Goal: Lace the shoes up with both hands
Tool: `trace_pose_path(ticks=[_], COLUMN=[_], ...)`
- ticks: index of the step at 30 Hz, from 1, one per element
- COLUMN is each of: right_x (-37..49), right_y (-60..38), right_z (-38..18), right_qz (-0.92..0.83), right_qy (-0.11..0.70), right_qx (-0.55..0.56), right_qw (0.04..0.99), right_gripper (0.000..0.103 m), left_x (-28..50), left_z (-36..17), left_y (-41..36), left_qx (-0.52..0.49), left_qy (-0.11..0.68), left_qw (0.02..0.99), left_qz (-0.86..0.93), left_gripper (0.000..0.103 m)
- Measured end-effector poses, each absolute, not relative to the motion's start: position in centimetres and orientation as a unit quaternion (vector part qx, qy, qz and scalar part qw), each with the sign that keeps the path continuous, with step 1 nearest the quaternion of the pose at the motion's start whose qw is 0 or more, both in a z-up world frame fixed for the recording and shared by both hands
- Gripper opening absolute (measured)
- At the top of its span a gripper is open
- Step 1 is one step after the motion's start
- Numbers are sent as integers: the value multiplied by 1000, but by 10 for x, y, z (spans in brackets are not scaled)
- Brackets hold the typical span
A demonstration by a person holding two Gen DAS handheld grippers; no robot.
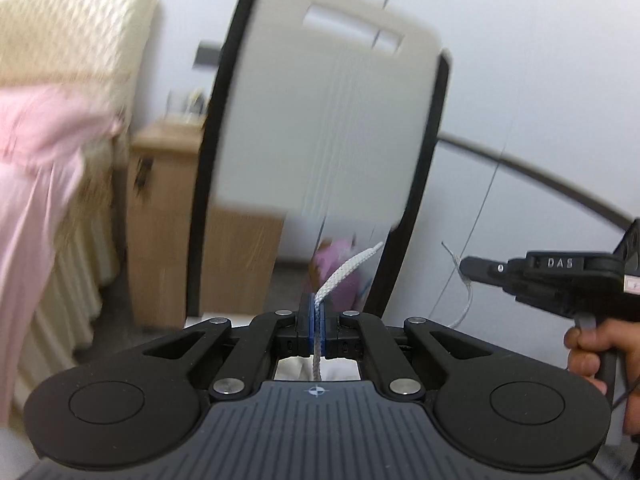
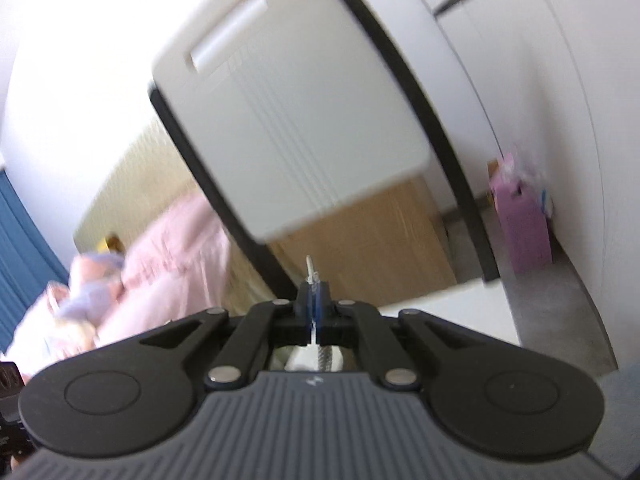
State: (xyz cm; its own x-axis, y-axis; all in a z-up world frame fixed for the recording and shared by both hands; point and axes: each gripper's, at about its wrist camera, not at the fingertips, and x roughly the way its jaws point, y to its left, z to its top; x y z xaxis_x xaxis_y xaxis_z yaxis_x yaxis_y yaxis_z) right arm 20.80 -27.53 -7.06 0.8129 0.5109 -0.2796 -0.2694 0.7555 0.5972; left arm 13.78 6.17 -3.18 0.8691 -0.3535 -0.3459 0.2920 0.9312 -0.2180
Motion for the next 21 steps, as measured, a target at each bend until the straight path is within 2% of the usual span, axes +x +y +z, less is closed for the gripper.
trace_pose_path(ticks=[12, 15, 21], right_x=[197, 195, 199], right_y=[-292, -289, -269], right_z=[94, 129, 190], right_qz=[274, 298, 330], right_qy=[-29, -81, -131], right_qx=[297, 296, 257], right_qw=[914, 904, 899], right_gripper=[2, 2, 2], left_x=[171, 177, 184], left_z=[176, 213, 263], left_y=[24, 20, 13], left_qx=[-40, -45, -46], left_qy=[-38, -68, -99], left_qw=[967, 962, 957], left_qz=[-248, -262, -269], left_gripper=[3, 3, 3])
